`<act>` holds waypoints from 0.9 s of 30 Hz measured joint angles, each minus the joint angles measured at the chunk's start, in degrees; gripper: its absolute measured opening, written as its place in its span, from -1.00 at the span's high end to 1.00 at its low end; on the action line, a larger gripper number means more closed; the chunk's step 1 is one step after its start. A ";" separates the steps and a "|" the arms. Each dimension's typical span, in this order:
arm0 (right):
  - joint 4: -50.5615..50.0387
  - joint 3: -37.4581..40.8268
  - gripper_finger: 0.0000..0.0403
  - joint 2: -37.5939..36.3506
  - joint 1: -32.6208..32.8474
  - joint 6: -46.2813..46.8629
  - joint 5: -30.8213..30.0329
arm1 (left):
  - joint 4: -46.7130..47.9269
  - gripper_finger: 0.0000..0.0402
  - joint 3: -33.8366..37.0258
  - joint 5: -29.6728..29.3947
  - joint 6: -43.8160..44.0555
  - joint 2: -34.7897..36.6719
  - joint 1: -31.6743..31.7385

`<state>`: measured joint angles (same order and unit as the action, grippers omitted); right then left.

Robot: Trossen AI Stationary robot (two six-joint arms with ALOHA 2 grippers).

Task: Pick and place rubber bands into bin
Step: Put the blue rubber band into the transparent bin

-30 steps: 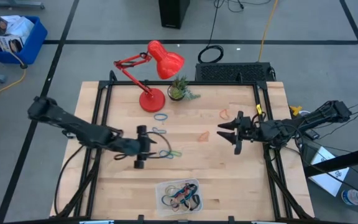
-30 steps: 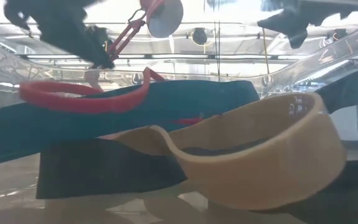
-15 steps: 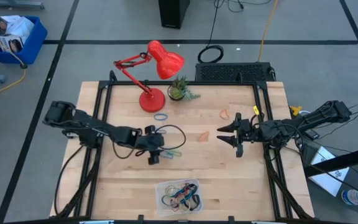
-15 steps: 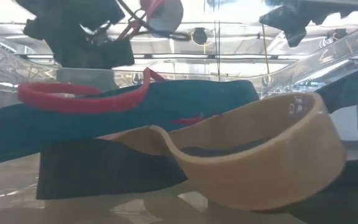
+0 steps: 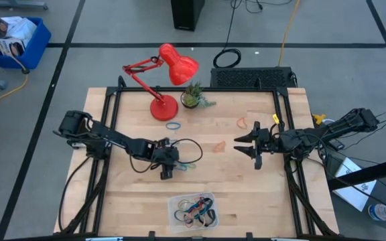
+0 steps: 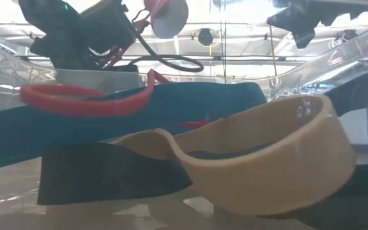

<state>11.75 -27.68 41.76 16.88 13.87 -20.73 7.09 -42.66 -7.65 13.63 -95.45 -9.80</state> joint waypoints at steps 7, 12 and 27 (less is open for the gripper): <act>-0.02 0.00 0.33 0.02 0.00 0.00 -0.05 | -0.52 0.17 -0.08 0.64 0.43 -0.49 0.00; -0.02 0.00 0.33 0.02 0.00 0.00 -0.11 | -1.07 0.51 -0.08 1.93 0.38 -0.57 0.09; -0.03 0.00 0.34 0.02 0.00 0.17 -0.15 | -4.16 0.97 0.11 0.09 3.90 0.51 0.09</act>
<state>11.72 -27.68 41.78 16.88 14.04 -20.88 2.93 -42.54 -7.56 17.53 -94.94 -9.72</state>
